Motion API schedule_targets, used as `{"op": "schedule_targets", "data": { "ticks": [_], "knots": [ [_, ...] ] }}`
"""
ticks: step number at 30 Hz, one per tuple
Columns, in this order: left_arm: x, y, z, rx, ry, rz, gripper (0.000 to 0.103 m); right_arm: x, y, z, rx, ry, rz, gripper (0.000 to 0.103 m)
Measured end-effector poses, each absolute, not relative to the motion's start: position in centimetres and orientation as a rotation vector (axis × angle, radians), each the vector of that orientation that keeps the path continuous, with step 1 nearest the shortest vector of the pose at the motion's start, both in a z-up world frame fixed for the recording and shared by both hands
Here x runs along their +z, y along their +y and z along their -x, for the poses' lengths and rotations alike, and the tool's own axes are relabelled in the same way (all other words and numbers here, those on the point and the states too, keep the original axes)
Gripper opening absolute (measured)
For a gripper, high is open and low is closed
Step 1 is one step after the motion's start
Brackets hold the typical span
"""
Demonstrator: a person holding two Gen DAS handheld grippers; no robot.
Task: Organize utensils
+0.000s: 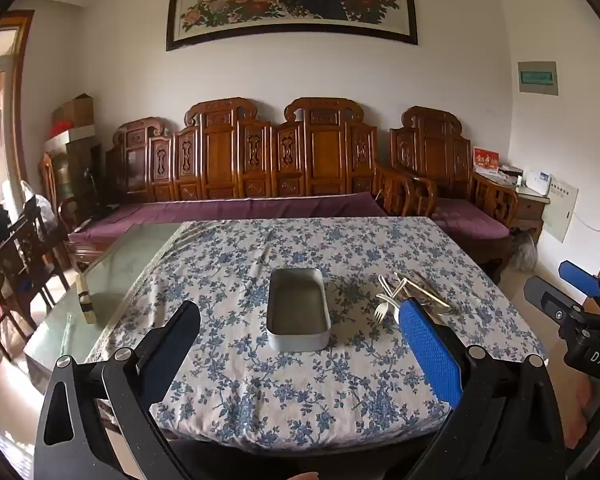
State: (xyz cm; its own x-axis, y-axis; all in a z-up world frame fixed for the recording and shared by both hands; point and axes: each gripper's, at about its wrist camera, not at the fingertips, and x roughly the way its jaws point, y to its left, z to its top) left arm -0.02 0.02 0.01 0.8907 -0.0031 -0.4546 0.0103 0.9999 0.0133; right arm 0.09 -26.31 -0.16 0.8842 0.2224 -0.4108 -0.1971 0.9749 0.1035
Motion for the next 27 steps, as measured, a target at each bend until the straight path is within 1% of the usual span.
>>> {"op": "schedule_targets", "data": {
  "ticks": [27],
  "knots": [
    [0.8,-0.6,0.5,-0.016,0.460,-0.018,0.096,-0.1,-26.3,0.1,0.220,0.423,-0.053,0.101]
  ]
}}
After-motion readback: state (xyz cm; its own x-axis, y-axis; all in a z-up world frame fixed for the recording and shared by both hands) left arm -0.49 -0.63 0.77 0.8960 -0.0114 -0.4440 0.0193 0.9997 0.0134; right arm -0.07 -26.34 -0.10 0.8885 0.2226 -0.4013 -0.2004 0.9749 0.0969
